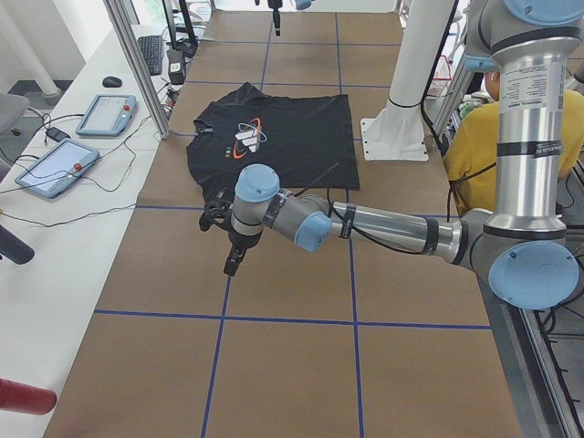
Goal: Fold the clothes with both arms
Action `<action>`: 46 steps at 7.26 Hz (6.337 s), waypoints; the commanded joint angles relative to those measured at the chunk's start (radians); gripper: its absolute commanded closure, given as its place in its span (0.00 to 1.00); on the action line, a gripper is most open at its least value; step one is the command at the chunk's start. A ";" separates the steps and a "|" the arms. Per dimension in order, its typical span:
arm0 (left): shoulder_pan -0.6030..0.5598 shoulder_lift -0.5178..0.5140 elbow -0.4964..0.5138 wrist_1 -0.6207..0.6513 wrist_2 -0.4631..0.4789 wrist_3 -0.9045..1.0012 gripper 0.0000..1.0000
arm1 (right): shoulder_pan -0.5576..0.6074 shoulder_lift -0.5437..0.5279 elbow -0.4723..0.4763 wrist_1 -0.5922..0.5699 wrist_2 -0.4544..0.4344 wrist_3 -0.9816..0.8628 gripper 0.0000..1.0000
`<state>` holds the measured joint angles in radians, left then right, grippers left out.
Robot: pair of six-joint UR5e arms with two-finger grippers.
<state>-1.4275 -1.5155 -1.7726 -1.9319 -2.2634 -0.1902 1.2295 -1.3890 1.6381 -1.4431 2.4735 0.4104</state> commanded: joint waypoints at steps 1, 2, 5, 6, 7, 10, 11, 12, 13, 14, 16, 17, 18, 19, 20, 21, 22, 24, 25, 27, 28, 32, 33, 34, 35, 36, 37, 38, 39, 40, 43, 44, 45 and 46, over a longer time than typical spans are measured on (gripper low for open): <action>-0.001 0.000 -0.011 -0.001 0.001 0.000 0.01 | -0.080 0.276 -0.227 0.047 -0.059 0.227 0.01; -0.001 0.000 -0.025 -0.001 0.005 -0.002 0.01 | -0.090 0.353 -0.370 0.175 -0.073 0.310 0.02; -0.002 0.000 -0.050 -0.001 0.010 -0.002 0.01 | -0.191 0.377 -0.582 0.616 -0.246 0.525 0.07; -0.002 0.000 -0.051 -0.001 0.011 -0.002 0.01 | -0.196 0.370 -0.583 0.616 -0.245 0.530 0.08; -0.002 0.001 -0.053 -0.001 0.012 -0.002 0.01 | -0.218 0.366 -0.584 0.616 -0.246 0.530 0.08; -0.002 0.006 -0.059 -0.001 0.012 -0.002 0.01 | -0.223 0.361 -0.583 0.618 -0.239 0.556 0.11; -0.001 0.006 -0.057 -0.001 0.012 -0.002 0.01 | -0.223 0.358 -0.581 0.618 -0.235 0.558 0.13; -0.002 0.006 -0.059 -0.001 0.012 -0.002 0.01 | -0.226 0.358 -0.583 0.618 -0.237 0.559 0.15; -0.002 0.006 -0.059 -0.001 0.012 -0.002 0.01 | -0.226 0.358 -0.580 0.618 -0.232 0.561 0.22; -0.002 0.008 -0.057 -0.001 0.012 -0.002 0.01 | -0.228 0.358 -0.578 0.618 -0.229 0.579 0.22; -0.002 0.008 -0.057 -0.001 0.010 -0.002 0.01 | -0.232 0.344 -0.577 0.621 -0.228 0.596 0.22; -0.002 0.008 -0.057 0.001 0.010 -0.002 0.01 | -0.232 0.340 -0.575 0.632 -0.228 0.599 0.23; -0.002 0.008 -0.057 0.002 0.007 -0.002 0.01 | -0.234 0.341 -0.574 0.633 -0.226 0.625 0.52; -0.004 0.008 -0.057 0.002 0.005 -0.002 0.01 | -0.234 0.344 -0.567 0.632 -0.203 0.634 1.00; -0.004 0.014 -0.059 0.002 0.004 -0.002 0.01 | -0.234 0.340 -0.569 0.632 -0.193 0.634 1.00; -0.004 0.020 -0.059 0.002 0.001 -0.002 0.01 | -0.234 0.338 -0.569 0.632 -0.191 0.634 1.00; -0.004 0.021 -0.059 0.002 0.001 -0.002 0.01 | -0.234 0.341 -0.563 0.632 -0.183 0.642 1.00; -0.004 0.021 -0.064 0.002 -0.004 -0.002 0.01 | -0.223 0.347 -0.499 0.632 -0.134 0.700 1.00; -0.001 0.020 -0.065 -0.001 -0.033 -0.002 0.01 | -0.225 0.349 -0.432 0.629 -0.120 0.773 1.00; -0.001 0.017 -0.065 -0.004 -0.047 0.000 0.01 | -0.261 0.404 -0.377 0.618 -0.123 0.888 1.00; -0.001 0.015 -0.065 -0.006 -0.047 0.000 0.01 | -0.309 0.460 -0.391 0.609 -0.152 0.972 1.00; 0.005 0.003 -0.051 -0.006 -0.047 0.002 0.01 | -0.375 0.636 -0.573 0.587 -0.274 1.047 1.00; 0.009 -0.021 -0.050 -0.006 -0.047 0.002 0.01 | -0.389 0.669 -0.613 0.587 -0.312 1.048 0.85; 0.028 -0.070 -0.016 -0.006 -0.047 -0.012 0.01 | -0.416 0.700 -0.641 0.590 -0.359 1.058 0.01; 0.047 -0.165 0.069 -0.025 -0.057 -0.082 0.01 | -0.444 0.703 -0.640 0.596 -0.404 1.061 0.00; 0.106 -0.237 0.146 -0.071 -0.076 -0.115 0.01 | -0.452 0.700 -0.629 0.599 -0.407 1.061 0.00; 0.155 -0.294 0.232 -0.126 -0.076 -0.142 0.01 | -0.447 0.671 -0.550 0.590 -0.406 1.061 0.00; 0.198 -0.351 0.331 -0.210 -0.076 -0.153 0.01 | -0.447 0.600 -0.465 0.590 -0.400 1.061 0.00; 0.260 -0.436 0.455 -0.258 -0.076 -0.185 0.01 | -0.447 0.529 -0.374 0.586 -0.400 1.061 0.00; 0.303 -0.513 0.566 -0.297 -0.076 -0.208 0.01 | -0.449 0.463 -0.294 0.586 -0.400 1.061 0.00; 0.328 -0.617 0.746 -0.425 -0.077 -0.303 0.21 | -0.447 0.400 -0.221 0.587 -0.406 1.061 0.00; 0.344 -0.636 0.777 -0.473 -0.077 -0.390 0.33 | -0.447 0.386 -0.210 0.587 -0.407 1.061 0.00; 0.369 -0.669 0.838 -0.507 -0.076 -0.409 0.39 | -0.449 0.375 -0.210 0.587 -0.410 1.061 0.00; 0.372 -0.679 0.857 -0.527 -0.076 -0.443 0.39 | -0.449 0.372 -0.210 0.589 -0.412 1.061 0.00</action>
<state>-1.0684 -2.1723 -0.9577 -2.4228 -2.3399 -0.5886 0.7815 -1.0085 1.4260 -0.8556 2.0644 1.4711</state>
